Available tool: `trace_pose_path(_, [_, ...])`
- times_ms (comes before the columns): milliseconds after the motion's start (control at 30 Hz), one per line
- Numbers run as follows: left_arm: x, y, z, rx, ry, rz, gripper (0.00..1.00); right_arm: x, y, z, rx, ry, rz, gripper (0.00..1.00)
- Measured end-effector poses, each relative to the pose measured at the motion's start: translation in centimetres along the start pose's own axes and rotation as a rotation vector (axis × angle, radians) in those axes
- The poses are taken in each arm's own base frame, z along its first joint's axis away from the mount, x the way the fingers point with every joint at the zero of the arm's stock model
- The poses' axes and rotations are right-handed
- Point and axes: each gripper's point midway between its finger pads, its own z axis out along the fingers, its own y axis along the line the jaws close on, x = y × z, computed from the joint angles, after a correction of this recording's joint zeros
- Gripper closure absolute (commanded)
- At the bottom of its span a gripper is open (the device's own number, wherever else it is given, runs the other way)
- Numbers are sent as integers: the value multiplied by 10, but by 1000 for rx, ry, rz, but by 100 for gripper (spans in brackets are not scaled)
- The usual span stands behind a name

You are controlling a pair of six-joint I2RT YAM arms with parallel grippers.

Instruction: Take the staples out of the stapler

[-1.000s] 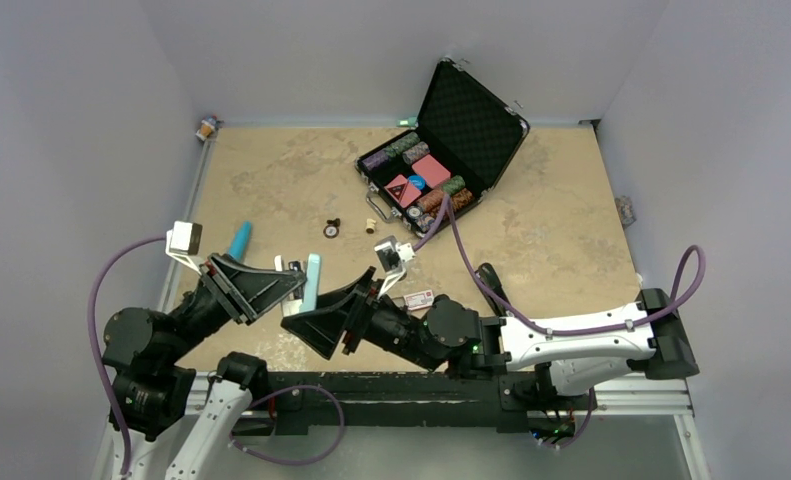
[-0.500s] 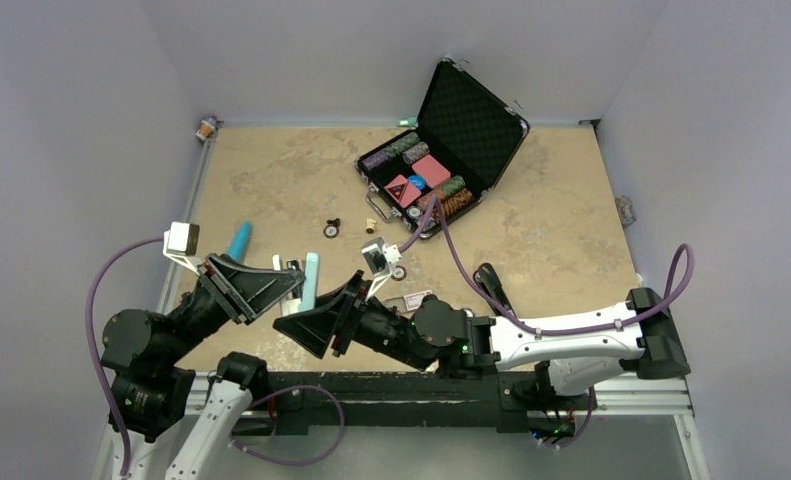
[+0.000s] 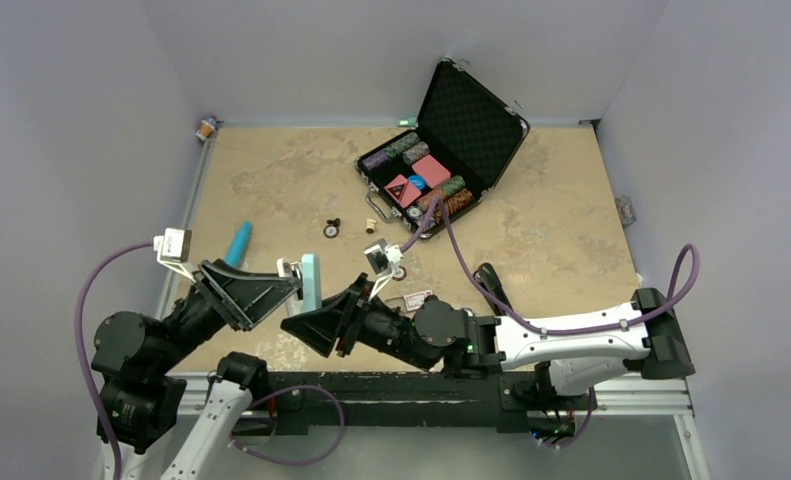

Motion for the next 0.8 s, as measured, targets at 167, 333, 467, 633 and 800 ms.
trace_pose_path(167, [2, 17, -9, -109, 0, 82, 0, -14, -17, -13, 85, -12, -9, 100])
trace_pose_path(333, [2, 49, -16, -252, -2, 155, 0, -26, -26, -26, 137, -25, 3, 100])
trace_pose_path(467, [0, 82, -25, -403, 2, 222, 0, -15, -49, -37, 238, 20, -5, 100])
trace_pose_path(633, [-2, 121, -33, -554, 34, 311, 0, 8, -95, -56, 419, 115, -50, 100])
trace_pose_path(800, [8, 185, -35, -740, 149, 318, 0, 13, -134, -77, 566, 169, -85, 100])
